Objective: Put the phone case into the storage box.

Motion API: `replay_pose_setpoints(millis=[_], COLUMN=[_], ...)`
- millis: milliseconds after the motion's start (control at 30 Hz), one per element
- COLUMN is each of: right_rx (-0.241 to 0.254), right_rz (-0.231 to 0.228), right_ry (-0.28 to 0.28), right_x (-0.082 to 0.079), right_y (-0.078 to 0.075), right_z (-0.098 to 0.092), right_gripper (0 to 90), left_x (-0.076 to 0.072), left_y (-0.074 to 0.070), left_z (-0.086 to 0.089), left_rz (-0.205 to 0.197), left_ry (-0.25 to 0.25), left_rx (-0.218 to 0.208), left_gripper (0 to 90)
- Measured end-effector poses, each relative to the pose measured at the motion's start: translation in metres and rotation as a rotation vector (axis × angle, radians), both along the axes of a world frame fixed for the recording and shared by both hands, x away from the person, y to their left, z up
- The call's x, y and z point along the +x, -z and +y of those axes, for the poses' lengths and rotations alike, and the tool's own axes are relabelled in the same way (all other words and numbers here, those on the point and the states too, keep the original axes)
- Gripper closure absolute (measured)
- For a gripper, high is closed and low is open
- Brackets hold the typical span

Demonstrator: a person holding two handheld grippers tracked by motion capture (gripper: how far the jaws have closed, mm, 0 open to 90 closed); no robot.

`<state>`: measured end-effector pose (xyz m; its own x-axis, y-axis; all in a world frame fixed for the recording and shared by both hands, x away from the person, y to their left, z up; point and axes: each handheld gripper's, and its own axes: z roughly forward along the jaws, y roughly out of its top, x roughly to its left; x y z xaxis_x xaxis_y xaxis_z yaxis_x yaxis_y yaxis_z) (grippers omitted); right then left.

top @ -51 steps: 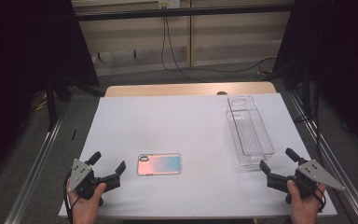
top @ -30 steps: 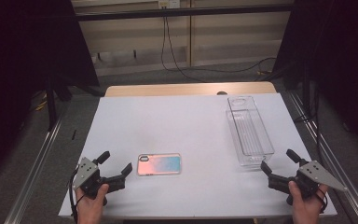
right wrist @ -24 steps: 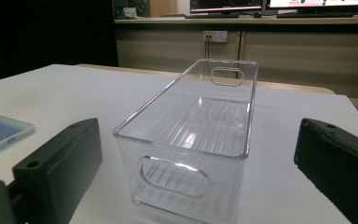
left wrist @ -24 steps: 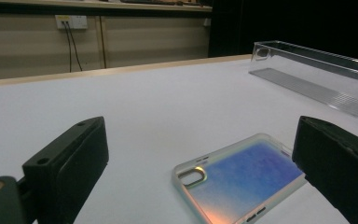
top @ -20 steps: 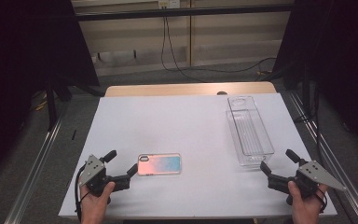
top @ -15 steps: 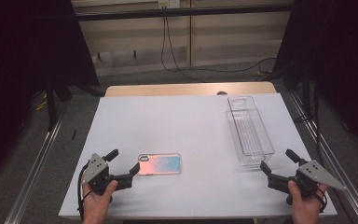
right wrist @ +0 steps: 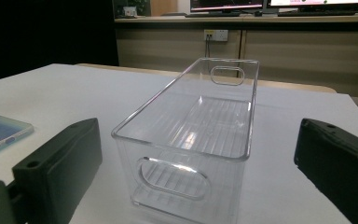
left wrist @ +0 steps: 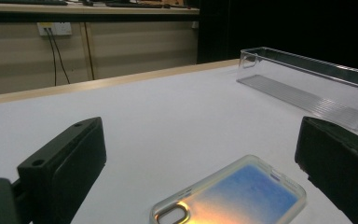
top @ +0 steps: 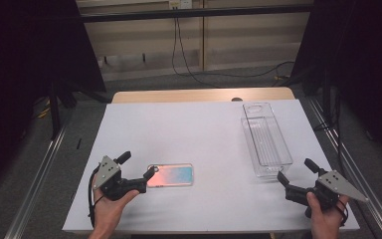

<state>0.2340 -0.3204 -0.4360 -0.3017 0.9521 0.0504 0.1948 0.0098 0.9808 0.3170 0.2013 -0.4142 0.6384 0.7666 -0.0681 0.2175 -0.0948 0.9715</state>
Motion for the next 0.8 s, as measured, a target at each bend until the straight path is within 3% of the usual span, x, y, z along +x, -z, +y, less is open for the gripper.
replay_pose_setpoints(millis=[200, 367, 800], right_rx=[0.002, 0.0, -0.006], right_rz=[-0.005, -0.003, -0.004], right_ry=[-0.002, -0.003, -0.007], right_x=[-0.002, -0.002, -0.002], right_y=[-0.001, -0.001, -0.001], right_z=[0.001, 0.001, 0.002], right_gripper=[0.3, 0.3, 0.3], left_x=[0.01, 0.015, 0.031], left_y=[-0.003, -0.002, -0.003], left_z=[-0.009, -0.016, -0.033], left_rz=[0.009, 0.0, -0.01], left_ry=[0.007, 0.013, 0.012], left_rx=[-0.024, -0.003, -0.006], left_gripper=[2.3, 2.6, 5.4])
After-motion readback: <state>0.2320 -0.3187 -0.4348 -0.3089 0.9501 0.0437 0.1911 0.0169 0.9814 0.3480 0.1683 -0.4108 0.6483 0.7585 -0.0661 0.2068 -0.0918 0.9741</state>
